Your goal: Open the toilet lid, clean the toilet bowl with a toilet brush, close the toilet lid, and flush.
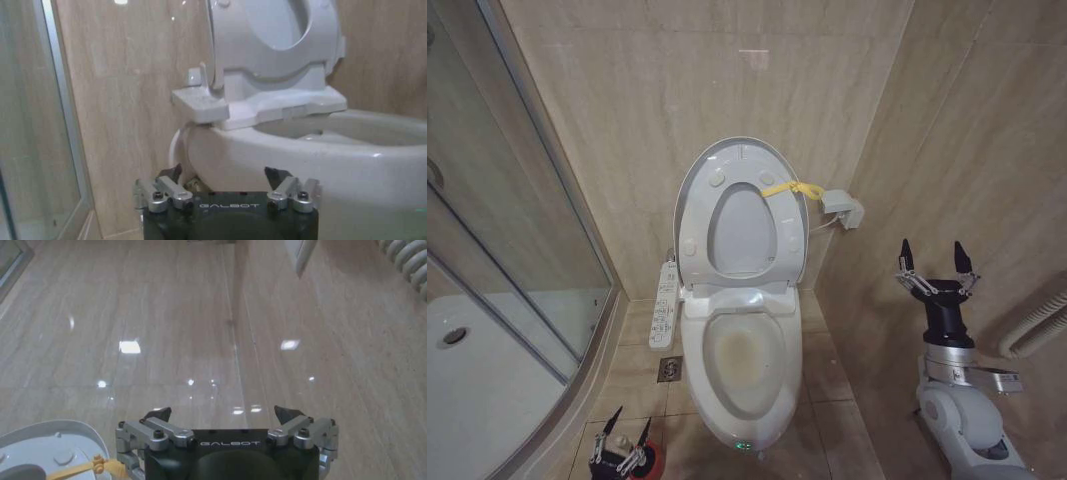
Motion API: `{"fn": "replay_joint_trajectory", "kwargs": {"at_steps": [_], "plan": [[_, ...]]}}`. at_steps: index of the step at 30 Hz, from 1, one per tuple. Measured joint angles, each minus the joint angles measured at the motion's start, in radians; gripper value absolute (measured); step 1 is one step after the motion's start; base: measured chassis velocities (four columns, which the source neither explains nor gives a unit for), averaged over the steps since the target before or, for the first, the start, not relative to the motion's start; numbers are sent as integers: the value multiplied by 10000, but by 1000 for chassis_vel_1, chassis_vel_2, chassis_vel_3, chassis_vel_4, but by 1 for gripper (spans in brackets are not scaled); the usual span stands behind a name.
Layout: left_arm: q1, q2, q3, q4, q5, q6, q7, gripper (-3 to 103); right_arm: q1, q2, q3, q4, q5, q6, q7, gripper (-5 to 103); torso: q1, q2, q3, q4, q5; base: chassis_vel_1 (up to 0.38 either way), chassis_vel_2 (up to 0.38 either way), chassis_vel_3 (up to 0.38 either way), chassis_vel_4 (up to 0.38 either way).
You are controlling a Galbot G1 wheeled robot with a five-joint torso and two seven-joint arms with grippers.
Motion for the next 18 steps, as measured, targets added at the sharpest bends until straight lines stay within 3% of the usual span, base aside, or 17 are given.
{"fn": "replay_joint_trajectory", "kwargs": {"at_steps": [2,5,6,7,9,10,11,12,14,18], "plan": [[221,-7,-12,-384,-106,-1,-61,80,-3,-1,8,5,11,2,3,100,-1,0,0,-1,0,0,0,0,0],[718,-22,129,-1707,-437,4,-905,80,-12,-3,-64,-51,18,9,14,100,-1,0,0,-3,0,0,0,0,0],[718,-22,129,-1707,-437,4,-905,80,-12,-3,-64,-51,18,9,14,100,-1,0,0,-3,0,0,0,0,0],[854,6,288,-2279,-464,77,-1704,100,-24,0,-149,-109,14,12,24,100,-1,0,0,-3,-1,0,0,0,0],[1089,128,728,-3587,-299,852,-3945,100,-50,52,-356,-211,-98,3,63,100,-1,0,0,-6,0,0,0,0,0],[1089,128,728,-3587,-299,852,-3945,100,-50,52,-356,-211,-98,3,63,100,-1,0,0,-6,0,0,0,0,0],[1236,232,967,-4356,-174,1522,-5082,100,-52,81,-457,-238,-218,-28,96,100,-1,0,0,-6,-1,0,0,0,0],[1323,318,1082,-4807,-136,1921,-5612,100,-45,88,-517,-262,-299,-59,123,100,0,0,0,-6,1,0,0,0,0],[1526,476,1241,-5687,-88,2701,-6420,100,30,79,-628,-366,-444,-136,217,100,-1,0,0,-5,1,0,0,0,0],[1785,646,1259,-6476,-134,3253,-6689,100,294,-6,-709,-549,-473,-294,328,100,-1,0,0,-4,0,0,0,0,0]]}}
